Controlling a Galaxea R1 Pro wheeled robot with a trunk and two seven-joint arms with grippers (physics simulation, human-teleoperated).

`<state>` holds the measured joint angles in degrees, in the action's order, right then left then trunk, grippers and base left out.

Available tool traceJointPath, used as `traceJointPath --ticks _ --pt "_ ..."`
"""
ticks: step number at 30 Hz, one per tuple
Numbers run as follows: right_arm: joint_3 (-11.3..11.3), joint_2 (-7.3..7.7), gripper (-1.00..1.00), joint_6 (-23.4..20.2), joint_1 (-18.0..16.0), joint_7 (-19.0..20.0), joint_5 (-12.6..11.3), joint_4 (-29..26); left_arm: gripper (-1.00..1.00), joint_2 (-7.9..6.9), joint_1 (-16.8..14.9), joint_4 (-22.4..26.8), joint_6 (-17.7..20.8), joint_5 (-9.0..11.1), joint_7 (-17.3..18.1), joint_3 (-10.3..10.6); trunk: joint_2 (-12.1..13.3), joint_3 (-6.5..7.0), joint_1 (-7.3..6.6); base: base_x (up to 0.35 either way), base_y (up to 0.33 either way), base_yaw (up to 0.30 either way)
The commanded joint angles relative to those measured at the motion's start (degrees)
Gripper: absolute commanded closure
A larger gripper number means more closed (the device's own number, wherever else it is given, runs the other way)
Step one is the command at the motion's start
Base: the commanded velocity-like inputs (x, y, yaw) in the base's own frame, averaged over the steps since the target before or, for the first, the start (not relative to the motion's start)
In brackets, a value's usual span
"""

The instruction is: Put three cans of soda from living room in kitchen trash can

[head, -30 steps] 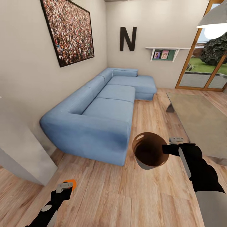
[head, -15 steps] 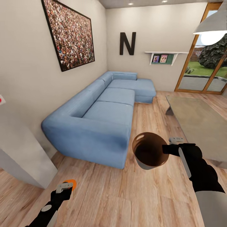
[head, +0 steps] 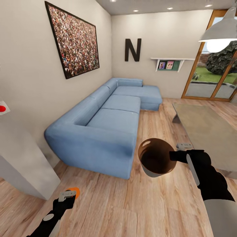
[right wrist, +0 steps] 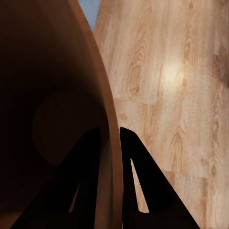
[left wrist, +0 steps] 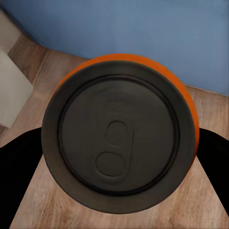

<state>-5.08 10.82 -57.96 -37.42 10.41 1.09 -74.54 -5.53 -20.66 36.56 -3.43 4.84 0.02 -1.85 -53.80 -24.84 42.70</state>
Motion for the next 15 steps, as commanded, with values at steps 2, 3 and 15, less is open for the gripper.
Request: traceJointPath --ticks 2,3,15 --pt "-0.01 -0.01 1.00 -0.04 -0.02 0.21 -0.75 -0.01 1.00 0.00 0.00 0.06 0.00 -0.01 -0.02 0.00 0.00 0.10 0.00 0.000 0.000 0.000" --pt "0.00 -0.01 1.00 -0.03 -0.02 0.18 -0.74 0.03 1.00 -0.01 0.00 0.17 -0.02 -0.01 -0.02 0.00 0.00 0.12 0.00 0.000 0.000 0.000" --pt "0.07 -0.01 1.00 0.03 0.84 0.14 -0.69 0.43 1.00 -0.06 0.00 4.19 0.02 -0.01 5.93 -0.49 0.00 0.19 0.00 0.000 0.000 0.000"
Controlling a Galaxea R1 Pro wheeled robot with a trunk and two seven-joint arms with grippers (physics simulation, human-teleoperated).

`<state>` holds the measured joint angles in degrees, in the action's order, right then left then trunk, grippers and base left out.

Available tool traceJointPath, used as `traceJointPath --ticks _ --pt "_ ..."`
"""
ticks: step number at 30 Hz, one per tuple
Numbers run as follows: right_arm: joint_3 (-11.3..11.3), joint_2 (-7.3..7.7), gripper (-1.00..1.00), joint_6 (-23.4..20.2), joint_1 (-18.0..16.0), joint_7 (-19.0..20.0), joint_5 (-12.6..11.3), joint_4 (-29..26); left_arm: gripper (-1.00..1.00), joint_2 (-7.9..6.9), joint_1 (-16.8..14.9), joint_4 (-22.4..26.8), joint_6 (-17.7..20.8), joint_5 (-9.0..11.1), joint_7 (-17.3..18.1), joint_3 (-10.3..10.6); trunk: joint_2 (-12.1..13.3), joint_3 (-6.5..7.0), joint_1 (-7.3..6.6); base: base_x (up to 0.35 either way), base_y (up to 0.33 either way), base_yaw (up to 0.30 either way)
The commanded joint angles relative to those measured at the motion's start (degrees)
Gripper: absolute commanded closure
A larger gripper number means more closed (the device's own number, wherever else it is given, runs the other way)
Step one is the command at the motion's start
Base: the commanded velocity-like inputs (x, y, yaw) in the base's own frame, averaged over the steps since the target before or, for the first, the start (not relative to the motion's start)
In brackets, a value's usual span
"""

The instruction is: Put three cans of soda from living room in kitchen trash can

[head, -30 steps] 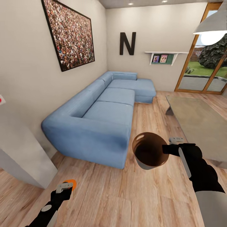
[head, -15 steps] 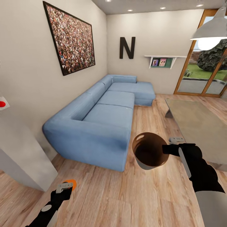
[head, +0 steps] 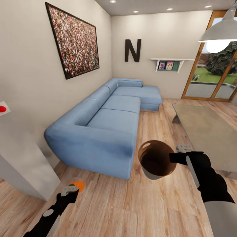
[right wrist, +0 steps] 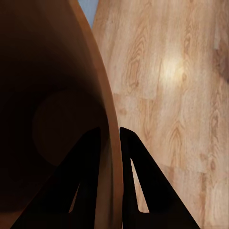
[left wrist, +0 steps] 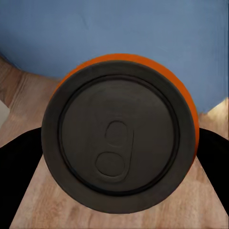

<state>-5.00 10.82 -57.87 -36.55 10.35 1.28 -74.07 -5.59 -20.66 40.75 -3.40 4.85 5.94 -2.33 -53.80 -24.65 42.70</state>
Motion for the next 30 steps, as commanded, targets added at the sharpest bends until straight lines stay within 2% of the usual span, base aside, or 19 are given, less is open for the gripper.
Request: traceJointPath --ticks 1,8,12,15,21,22,25,28,30 --pt "-0.01 -0.01 1.00 -0.03 0.13 0.20 -0.87 -0.03 1.00 0.01 0.00 0.18 0.01 -0.01 0.58 -0.03 -0.01 0.01 0.00 0.000 0.000 0.000" --pt "-0.09 -0.01 1.00 0.03 1.18 0.20 -0.85 -0.02 1.00 -0.10 0.00 0.94 0.22 0.03 2.87 -0.15 -0.01 0.01 0.00 0.000 0.000 0.000" --pt "-0.10 -0.01 1.00 0.04 2.04 0.20 -0.78 -0.02 1.00 -0.12 0.00 1.05 0.75 0.06 7.07 -0.24 -0.01 0.01 0.00 0.000 0.000 0.000" --pt "-0.10 -0.01 1.00 0.08 2.54 0.14 -0.76 0.34 1.00 -0.17 0.00 2.28 3.59 0.07 13.77 -0.40 -0.01 0.01 0.00 0.000 0.000 0.000" --pt "-0.09 -0.01 1.00 0.12 2.88 0.06 -0.72 1.57 1.00 -1.03 0.00 5.99 9.87 0.07 20.04 -0.46 -0.01 0.01 0.00 0.000 0.000 0.000" --pt "-0.09 -0.01 1.00 0.12 2.95 0.04 -0.70 1.75 1.00 -1.29 0.00 6.97 11.25 0.04 22.42 -0.47 -0.01 0.01 0.00 0.000 0.000 0.000" --pt "-0.10 -0.01 1.00 0.12 3.04 0.00 -0.68 1.98 1.00 -1.96 0.00 7.91 12.68 0.06 26.57 -0.48 -0.01 0.01 0.00 0.000 0.000 0.000" --pt "-0.08 -0.01 1.00 0.13 3.56 -0.10 -0.67 2.81 1.00 -3.27 0.00 8.65 13.92 0.07 34.75 -0.58 -0.01 0.01 0.00 0.000 0.000 0.000" --pt "-0.07 -0.01 1.00 0.13 3.66 -0.12 -0.67 2.98 1.00 -3.50 0.00 8.74 14.32 0.07 37.00 -0.83 -0.01 0.01 0.00 0.000 0.000 0.000"
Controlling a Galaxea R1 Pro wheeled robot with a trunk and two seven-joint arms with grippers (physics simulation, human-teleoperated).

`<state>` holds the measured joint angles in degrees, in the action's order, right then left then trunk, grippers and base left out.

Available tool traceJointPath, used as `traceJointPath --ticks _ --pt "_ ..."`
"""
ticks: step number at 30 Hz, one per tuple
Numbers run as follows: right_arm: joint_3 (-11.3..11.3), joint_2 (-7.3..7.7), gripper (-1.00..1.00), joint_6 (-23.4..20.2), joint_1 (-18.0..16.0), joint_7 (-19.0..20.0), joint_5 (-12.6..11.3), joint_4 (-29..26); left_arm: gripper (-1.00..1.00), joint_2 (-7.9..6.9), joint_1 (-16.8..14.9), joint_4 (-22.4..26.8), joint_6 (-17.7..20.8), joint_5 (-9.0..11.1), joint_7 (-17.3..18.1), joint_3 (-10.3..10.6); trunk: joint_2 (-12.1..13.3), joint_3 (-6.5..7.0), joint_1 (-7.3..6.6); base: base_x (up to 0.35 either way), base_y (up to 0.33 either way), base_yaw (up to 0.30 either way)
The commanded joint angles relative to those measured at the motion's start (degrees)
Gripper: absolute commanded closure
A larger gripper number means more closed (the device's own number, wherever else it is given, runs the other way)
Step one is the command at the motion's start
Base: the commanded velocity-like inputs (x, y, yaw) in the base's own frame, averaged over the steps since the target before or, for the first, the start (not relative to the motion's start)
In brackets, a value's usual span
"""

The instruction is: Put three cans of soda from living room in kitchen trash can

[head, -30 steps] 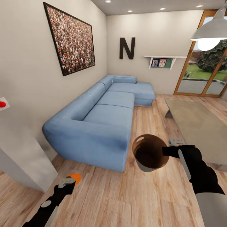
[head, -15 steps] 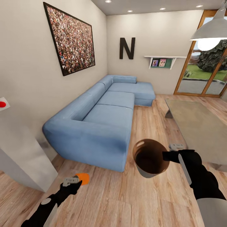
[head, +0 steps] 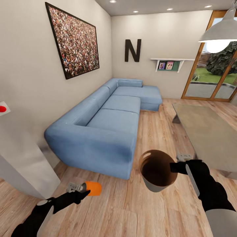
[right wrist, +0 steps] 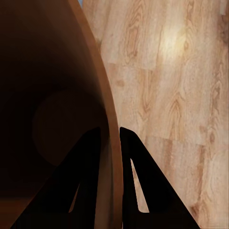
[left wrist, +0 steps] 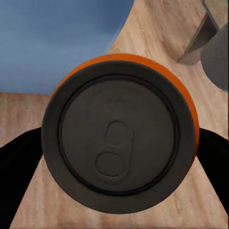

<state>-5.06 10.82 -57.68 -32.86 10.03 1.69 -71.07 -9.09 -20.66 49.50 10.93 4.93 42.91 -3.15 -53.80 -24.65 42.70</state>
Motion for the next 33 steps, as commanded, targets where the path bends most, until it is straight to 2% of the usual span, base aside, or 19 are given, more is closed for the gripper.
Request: traceJointPath --ticks 1,5,17,25,27,33 --pt "0.00 -0.01 1.00 -0.06 0.01 0.19 -1.07 0.04 1.00 -0.08 0.00 0.03 0.43 0.01 1.11 -0.18 -0.01 0.01 0.00 0.000 0.000 0.000" --pt "0.03 -0.01 1.00 -0.03 0.98 0.10 -1.05 0.27 1.00 -0.35 0.00 0.79 4.94 0.01 9.43 -0.84 -0.01 0.01 0.00 0.000 0.000 0.000" --pt "0.04 -0.01 1.00 0.06 1.80 -0.06 -0.98 1.56 1.00 -0.40 0.00 1.88 6.88 0.04 19.32 -0.97 -0.01 0.01 0.00 0.000 0.000 0.000" --pt "0.05 -0.01 1.00 0.11 1.83 -0.09 -0.98 2.45 1.00 -0.41 0.00 3.43 10.65 0.07 23.34 -0.98 -0.01 0.01 0.00 0.000 0.000 0.000" --pt "0.05 -0.01 1.00 0.36 1.83 -0.10 -0.98 4.36 1.00 -0.37 0.00 3.77 11.33 0.16 24.18 -0.98 -0.01 0.01 0.00 0.000 0.000 0.000" --pt "0.12 -0.05 1.00 4.39 1.83 -0.10 -0.98 8.06 1.00 -0.33 0.00 3.92 11.66 0.24 24.57 -0.91 -0.01 0.01 0.00 0.000 0.000 0.000"
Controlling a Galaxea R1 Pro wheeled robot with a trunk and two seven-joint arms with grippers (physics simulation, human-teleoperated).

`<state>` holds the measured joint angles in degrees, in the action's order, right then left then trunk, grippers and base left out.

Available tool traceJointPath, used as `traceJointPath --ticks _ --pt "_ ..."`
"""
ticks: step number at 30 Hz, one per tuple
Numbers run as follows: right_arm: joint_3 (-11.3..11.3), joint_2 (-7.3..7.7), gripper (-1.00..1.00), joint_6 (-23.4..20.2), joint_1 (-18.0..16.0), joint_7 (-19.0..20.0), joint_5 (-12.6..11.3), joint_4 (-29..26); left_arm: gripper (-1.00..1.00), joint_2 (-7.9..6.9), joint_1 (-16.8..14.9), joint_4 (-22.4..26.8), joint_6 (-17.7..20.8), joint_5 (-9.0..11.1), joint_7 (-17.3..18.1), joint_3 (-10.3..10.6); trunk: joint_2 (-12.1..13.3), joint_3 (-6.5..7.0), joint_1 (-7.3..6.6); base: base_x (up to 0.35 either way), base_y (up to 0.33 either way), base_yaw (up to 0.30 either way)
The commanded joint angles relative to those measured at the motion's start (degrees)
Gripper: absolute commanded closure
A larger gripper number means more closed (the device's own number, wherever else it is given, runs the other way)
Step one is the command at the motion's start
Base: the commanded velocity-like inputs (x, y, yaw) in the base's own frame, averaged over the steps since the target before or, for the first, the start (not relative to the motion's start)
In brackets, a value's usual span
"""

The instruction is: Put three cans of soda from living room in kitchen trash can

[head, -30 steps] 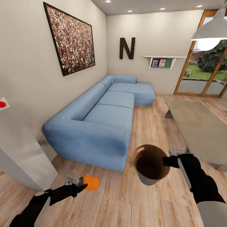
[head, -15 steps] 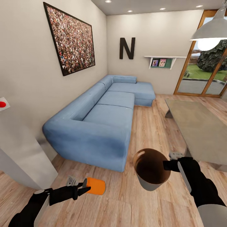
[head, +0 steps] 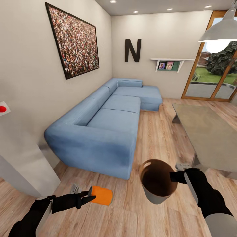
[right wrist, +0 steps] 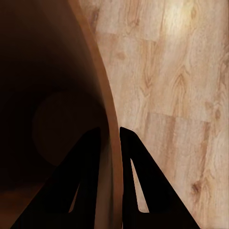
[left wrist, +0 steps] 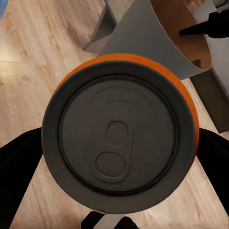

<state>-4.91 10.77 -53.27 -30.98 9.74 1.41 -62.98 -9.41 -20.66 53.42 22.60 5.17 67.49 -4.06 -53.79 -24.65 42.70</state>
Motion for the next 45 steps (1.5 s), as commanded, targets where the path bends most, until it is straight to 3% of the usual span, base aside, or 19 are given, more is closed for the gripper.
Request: traceJointPath --ticks 1,8,13,17,23,28,33,36,41,45 --pt "0.02 -0.02 1.00 0.51 -0.04 0.19 -0.70 0.90 1.00 0.00 0.00 0.02 0.03 0.01 0.26 0.07 -0.01 0.01 0.00 0.000 0.000 0.000" --pt "0.08 -0.04 1.00 1.14 -0.04 0.19 -0.70 2.89 1.00 0.01 0.00 1.35 0.43 0.01 2.42 0.15 -0.01 0.01 0.00 0.000 0.000 0.000" --pt "0.23 -0.05 1.00 6.11 -0.04 0.19 -0.70 7.50 1.00 0.06 0.00 2.62 1.65 0.03 2.89 0.36 -0.01 0.01 0.00 0.000 0.000 0.000" --pt "0.29 -0.10 1.00 7.55 -0.04 0.19 -0.70 8.84 1.00 0.10 0.00 3.32 1.92 0.08 3.16 0.48 -0.01 0.01 0.00 0.000 0.000 0.000" --pt "0.29 -0.13 1.00 8.38 -0.04 0.16 -0.70 11.63 1.00 0.36 0.00 5.28 4.91 0.10 8.67 0.57 -0.01 0.01 0.00 0.000 0.000 0.000" --pt "0.25 -0.14 1.00 8.58 -0.04 0.12 -0.74 13.51 1.00 0.46 0.00 6.81 6.23 0.13 9.79 0.55 -0.01 0.01 0.00 0.000 0.000 0.000" --pt "0.28 -0.19 1.00 8.76 -0.04 0.11 -0.78 14.69 1.00 0.52 0.00 7.76 6.54 3.44 9.98 0.83 -0.01 0.01 0.00 0.000 0.000 0.000" --pt "0.30 -0.21 1.00 11.46 -0.04 0.11 -0.73 15.88 1.00 0.53 0.00 9.20 6.89 7.03 10.02 1.46 -0.01 0.01 0.00 0.000 0.000 0.000" --pt "0.33 -0.22 1.00 13.03 -0.11 0.11 -0.72 17.91 1.00 0.57 0.00 11.69 9.85 8.78 10.03 2.14 -0.01 0.01 0.00 0.000 0.000 0.000" --pt "0.33 -0.27 1.00 13.37 -0.12 0.11 -0.73 18.51 1.00 2.68 0.00 13.09 10.81 9.14 10.03 2.39 -0.01 0.01 0.00 0.000 0.000 0.000"
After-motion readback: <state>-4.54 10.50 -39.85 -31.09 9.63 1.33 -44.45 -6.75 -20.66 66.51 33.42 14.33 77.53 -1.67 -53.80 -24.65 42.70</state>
